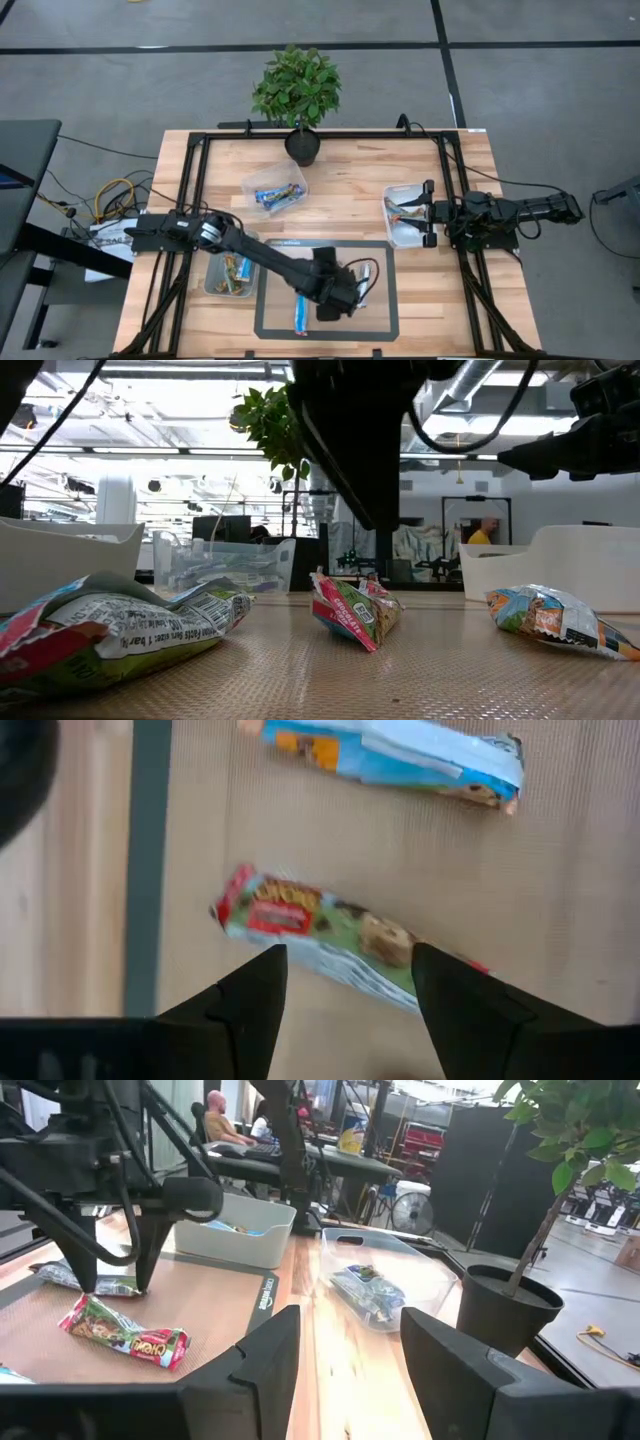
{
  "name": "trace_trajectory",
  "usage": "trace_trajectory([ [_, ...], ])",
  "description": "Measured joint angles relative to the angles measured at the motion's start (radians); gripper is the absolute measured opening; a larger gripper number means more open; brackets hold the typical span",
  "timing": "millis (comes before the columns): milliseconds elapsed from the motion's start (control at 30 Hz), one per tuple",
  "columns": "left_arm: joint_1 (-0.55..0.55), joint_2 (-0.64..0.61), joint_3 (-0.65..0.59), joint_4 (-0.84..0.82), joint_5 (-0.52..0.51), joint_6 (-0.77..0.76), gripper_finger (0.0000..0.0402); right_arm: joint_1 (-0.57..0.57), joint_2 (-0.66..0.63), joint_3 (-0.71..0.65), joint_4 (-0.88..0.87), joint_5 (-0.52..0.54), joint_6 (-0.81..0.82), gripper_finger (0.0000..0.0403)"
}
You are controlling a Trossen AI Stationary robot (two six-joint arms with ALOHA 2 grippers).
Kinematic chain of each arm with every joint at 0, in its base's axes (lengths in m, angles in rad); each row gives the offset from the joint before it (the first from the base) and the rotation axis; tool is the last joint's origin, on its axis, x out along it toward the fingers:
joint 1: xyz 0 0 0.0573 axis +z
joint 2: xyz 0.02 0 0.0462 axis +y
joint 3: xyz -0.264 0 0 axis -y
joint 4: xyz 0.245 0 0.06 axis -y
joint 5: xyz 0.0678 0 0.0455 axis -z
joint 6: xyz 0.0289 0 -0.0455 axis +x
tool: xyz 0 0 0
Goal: Pick and place Granola Bars by type
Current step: Put the red granola bar into the white bin
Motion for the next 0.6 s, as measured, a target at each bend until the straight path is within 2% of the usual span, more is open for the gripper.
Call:
trace_trajectory([
  [167,0.003,0.000,-0.001,-0.010,-0.050,-0.245,0.0209,0.000,0.000,0.000,0.000,0.000,0.000,0.0171],
  [267,0.019,0.000,-0.001,0.003,-0.035,-0.365,0.0209,0.000,0.000,0.000,0.000,0.000,0.000,0.0171],
  [433,0.040,-0.001,-0.014,0.016,-0.023,-0.524,0.0209,0.000,0.000,0.000,0.000,0.000,0.000,0.0171],
  [600,0.042,-0.001,-0.094,0.097,-0.010,-0.633,0.0209,0.000,0.000,0.000,0.000,0.000,0.000,0.0171],
])
